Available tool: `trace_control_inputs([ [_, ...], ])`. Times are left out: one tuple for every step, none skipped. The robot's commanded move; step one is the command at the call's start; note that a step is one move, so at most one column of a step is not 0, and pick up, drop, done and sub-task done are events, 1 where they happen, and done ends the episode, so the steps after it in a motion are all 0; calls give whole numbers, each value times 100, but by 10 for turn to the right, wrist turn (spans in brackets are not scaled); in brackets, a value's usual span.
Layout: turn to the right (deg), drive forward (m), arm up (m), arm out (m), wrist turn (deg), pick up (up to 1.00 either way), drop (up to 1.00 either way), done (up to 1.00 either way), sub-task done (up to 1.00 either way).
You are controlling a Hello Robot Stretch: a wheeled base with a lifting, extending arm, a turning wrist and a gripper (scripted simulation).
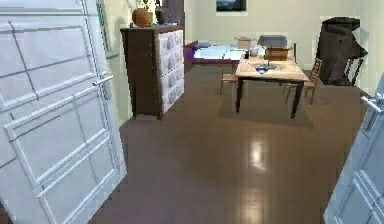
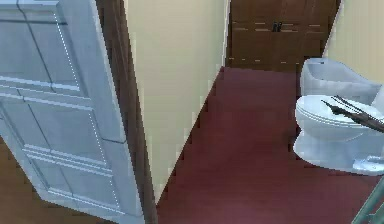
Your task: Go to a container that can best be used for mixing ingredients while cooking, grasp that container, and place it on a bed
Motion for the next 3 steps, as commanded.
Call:
trace_control_inputs([
  [120, 0, 0, 0, 0, 0, 0, 0, 0],
  [0, 90, 0, 0, 0, 0, 0, 0, 0],
  [30, 0, 0, 0, 0, 0, 0, 0, 0],
])
